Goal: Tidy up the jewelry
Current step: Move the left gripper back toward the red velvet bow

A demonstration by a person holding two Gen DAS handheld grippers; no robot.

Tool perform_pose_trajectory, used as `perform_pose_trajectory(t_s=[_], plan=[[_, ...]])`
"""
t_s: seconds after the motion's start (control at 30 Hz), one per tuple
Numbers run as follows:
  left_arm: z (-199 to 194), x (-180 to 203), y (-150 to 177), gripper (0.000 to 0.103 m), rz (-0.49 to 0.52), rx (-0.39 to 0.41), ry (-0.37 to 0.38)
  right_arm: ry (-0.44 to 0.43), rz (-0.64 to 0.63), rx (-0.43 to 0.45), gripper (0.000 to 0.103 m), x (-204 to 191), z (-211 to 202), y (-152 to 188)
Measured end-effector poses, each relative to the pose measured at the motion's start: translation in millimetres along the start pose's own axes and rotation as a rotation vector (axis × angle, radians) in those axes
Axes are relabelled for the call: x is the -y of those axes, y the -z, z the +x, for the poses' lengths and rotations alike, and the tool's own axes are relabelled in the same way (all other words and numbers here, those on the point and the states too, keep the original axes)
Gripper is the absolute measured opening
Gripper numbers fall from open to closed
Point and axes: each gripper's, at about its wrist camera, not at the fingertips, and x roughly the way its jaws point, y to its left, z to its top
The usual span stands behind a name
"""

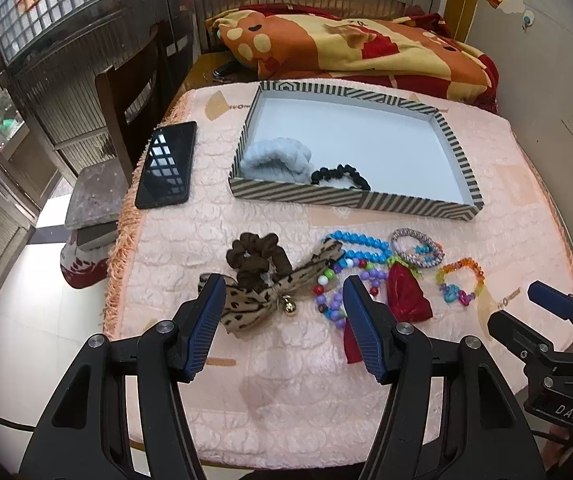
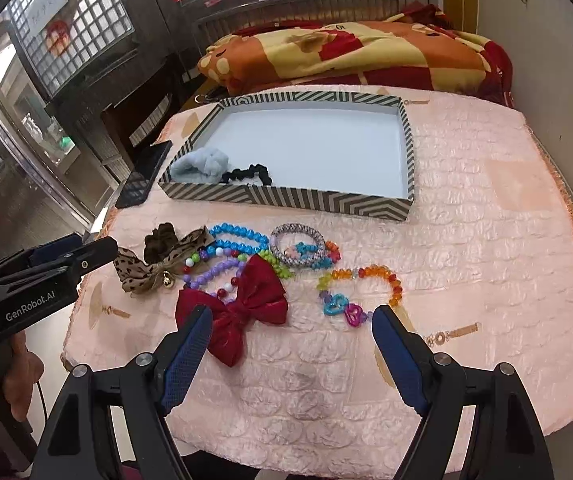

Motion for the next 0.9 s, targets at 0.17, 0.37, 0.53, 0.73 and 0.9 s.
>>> perform_pose_trajectory(t_s=[0.17,0.37,0.53,0.73,0.9], plan=[[0.5,4.4,5.1,0.061,-0.005,-0.012,-0.001,0.001,0.007,-0.023,0.08,3.3,1.5,2.2],[1.9,6.2,10.4,0.061,-0.013,-0.022,-0.005,0.02,0.04,-0.035,0.081,11.1,3.1,3.8],[4.7,7.9,13.3,0.061,-0.015,-0.033,-0.008,0.012,0.035,-0.04,0.088,16.3,2.9,6.2],[7.7,6.9,15.6,0.061,-0.033,-0.049,0.009,0.041,-0.006,-0.045,0.089,14.4,7.0,11.3],[11.2,10.7,17.1,0.061,-0.034,-0.07,0.033,0.049,0.011,-0.065,0.089,20.8,11.7,14.8]])
